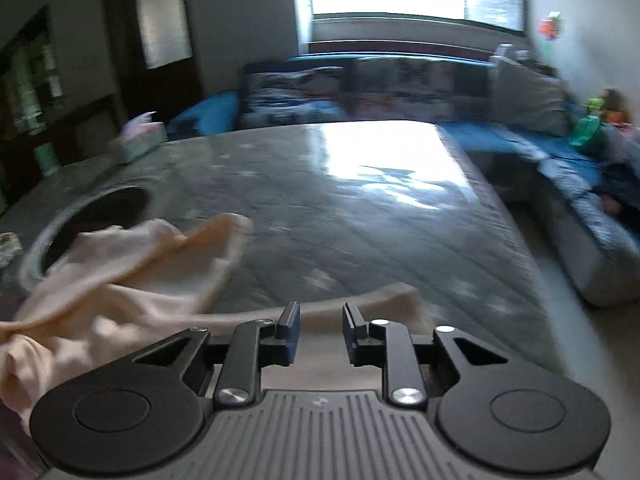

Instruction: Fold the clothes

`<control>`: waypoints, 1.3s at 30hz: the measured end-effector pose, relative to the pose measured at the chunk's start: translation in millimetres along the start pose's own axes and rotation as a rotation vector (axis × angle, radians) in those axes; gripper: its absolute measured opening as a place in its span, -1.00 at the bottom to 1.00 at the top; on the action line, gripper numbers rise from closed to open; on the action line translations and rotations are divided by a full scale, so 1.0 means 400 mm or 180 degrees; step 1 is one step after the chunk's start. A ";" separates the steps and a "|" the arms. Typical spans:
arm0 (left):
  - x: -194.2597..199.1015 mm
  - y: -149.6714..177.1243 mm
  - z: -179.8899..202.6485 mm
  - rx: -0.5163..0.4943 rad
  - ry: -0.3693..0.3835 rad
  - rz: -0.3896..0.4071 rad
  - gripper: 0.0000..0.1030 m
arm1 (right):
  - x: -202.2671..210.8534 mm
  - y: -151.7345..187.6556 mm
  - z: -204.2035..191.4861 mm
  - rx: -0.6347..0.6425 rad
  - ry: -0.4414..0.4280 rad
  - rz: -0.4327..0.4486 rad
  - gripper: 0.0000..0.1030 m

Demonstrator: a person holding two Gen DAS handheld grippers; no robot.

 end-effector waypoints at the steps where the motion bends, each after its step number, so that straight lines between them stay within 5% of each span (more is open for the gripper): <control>1: -0.023 -0.016 -0.022 0.0002 -0.0053 -0.0001 -0.43 | -0.020 -0.012 -0.025 0.0040 -0.0088 -0.0012 -0.51; 9: -0.223 -0.107 -0.168 -0.0083 -0.0366 -0.0240 -0.32 | -0.157 -0.100 -0.157 0.0257 -0.0439 -0.0110 -0.34; 22: -0.393 -0.096 -0.170 -0.0405 0.0141 -0.0676 -0.19 | -0.270 -0.122 -0.198 0.0343 -0.0588 -0.0275 -0.27; 25: -0.400 -0.097 -0.161 -0.0469 0.0286 -0.0670 -0.29 | -0.284 -0.122 -0.204 0.0341 -0.0623 -0.0304 -0.27; 27: -0.403 -0.096 -0.157 -0.0474 0.0404 -0.0662 -0.63 | -0.284 -0.127 -0.207 0.0358 -0.0615 -0.0271 -0.29; 29: -0.402 -0.095 -0.152 -0.0518 0.0462 -0.0636 -0.74 | -0.285 -0.133 -0.210 0.0374 -0.0607 -0.0237 -0.32; 31: -0.400 -0.100 -0.149 -0.0570 0.0412 -0.0577 -0.83 | -0.285 -0.139 -0.213 0.0391 -0.0599 -0.0204 -0.68; 33: -0.395 -0.113 -0.161 -0.0546 0.0303 -0.0487 -0.86 | -0.285 -0.144 -0.215 0.0407 -0.0591 -0.0170 -0.83; 39: -0.369 -0.185 -0.238 -0.0273 -0.0208 -0.0039 -0.87 | -0.287 -0.184 -0.215 0.0428 -0.0459 0.0016 -0.88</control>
Point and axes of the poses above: each gripper's, at about its wrist camera, not at the fingertips, and x roughly against the way its jaws point, z to its right, y to its underside, the point moved 9 cm from there along -x, roughly the way its jaws point, and after that the axes turned 10 degrees about y, right-handed, at the moved point
